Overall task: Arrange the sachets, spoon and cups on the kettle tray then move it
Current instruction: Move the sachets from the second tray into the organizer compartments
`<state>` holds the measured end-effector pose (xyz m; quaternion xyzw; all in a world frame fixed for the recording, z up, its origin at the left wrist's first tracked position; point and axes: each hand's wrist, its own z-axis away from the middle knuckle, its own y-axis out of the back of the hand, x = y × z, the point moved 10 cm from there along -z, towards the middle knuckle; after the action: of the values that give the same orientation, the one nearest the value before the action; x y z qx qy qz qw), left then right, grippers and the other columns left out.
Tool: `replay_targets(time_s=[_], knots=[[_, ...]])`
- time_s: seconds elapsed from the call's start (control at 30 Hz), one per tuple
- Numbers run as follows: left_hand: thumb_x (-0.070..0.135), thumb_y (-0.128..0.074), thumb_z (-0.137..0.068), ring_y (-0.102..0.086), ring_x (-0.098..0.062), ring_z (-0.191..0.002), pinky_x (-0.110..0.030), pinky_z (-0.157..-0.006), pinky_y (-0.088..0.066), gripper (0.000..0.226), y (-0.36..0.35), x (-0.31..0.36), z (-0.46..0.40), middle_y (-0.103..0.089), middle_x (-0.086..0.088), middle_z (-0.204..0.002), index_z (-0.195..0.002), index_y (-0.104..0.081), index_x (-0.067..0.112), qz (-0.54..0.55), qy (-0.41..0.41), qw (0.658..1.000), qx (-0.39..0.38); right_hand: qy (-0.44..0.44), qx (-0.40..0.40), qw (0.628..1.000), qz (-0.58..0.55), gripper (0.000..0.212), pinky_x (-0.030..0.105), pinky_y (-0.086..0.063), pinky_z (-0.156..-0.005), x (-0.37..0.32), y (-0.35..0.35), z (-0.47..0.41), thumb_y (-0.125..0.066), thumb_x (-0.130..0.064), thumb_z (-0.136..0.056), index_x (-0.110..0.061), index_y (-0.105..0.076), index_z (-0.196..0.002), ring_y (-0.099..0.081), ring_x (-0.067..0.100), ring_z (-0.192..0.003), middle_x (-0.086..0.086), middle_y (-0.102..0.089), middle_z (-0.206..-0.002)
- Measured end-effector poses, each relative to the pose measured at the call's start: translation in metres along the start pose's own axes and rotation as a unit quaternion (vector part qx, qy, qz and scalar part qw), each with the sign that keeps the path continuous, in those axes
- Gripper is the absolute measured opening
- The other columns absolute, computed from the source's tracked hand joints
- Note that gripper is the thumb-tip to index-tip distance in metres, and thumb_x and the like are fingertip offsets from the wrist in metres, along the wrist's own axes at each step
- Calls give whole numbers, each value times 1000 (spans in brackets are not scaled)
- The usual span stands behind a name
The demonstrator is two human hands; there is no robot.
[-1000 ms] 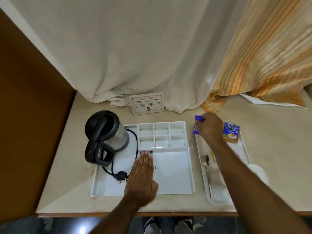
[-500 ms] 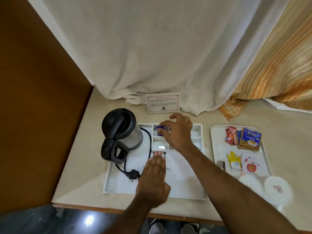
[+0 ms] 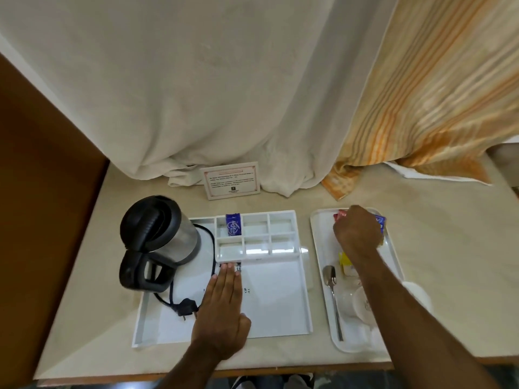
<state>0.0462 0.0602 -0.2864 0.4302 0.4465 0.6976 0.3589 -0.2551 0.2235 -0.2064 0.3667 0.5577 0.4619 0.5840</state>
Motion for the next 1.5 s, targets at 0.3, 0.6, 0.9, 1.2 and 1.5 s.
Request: replay_targets(time_s=[0.3, 0.6, 0.9, 1.2, 1.5], knots=[[32, -40, -83, 16, -27, -149, -48, -122, -7, 86, -4, -1, -1, 11, -15, -161, -152, 4, 5, -18, 12, 999, -29, -64, -84, 990, -94, 34, 34, -46, -73, 13, -30, -14, -74, -14, -72, -2, -58, -99, -62, 37, -98, 19, -66, -104], [36, -35, -83, 23, -24, -147, -46, -122, -3, 87, -7, -3, -2, 20, -12, -161, -151, 14, 11, -17, 23, 999, -46, -19, -155, 897, -413, 16, 18, -47, -44, -53, -9, 9, -74, -4, -72, -19, -72, -68, -64, 7, -48, -5, -70, -58], [37, -34, -80, 13, -26, -150, -46, -121, -6, 86, -2, -2, -1, 7, -15, -162, -153, 1, 7, -16, 22, 999, -32, 263, -177, 937, -150, 18, 36, -55, -76, -162, -55, 85, -69, -17, -81, -18, -73, -98, -60, 23, -93, 5, -73, -92], [36, -40, -82, 18, -25, -149, -42, -120, 0, 89, -8, -6, -1, 19, -11, -161, -151, 11, 10, -10, 20, 999, -32, 92, 72, 984, -133, 26, 42, -48, -81, -55, 29, 19, -63, -19, -83, -13, -65, -108, -57, 36, -101, 16, -62, -108], [37, -36, -83, 22, -24, -147, -45, -122, 0, 88, -8, -5, -1, 25, -10, -158, -148, 17, 12, -15, 30, 998, -51, -71, -121, 989, 49, 23, 33, -49, -77, 61, -4, -31, -60, -19, -76, -11, -65, -96, -62, 37, -100, 17, -64, -109]])
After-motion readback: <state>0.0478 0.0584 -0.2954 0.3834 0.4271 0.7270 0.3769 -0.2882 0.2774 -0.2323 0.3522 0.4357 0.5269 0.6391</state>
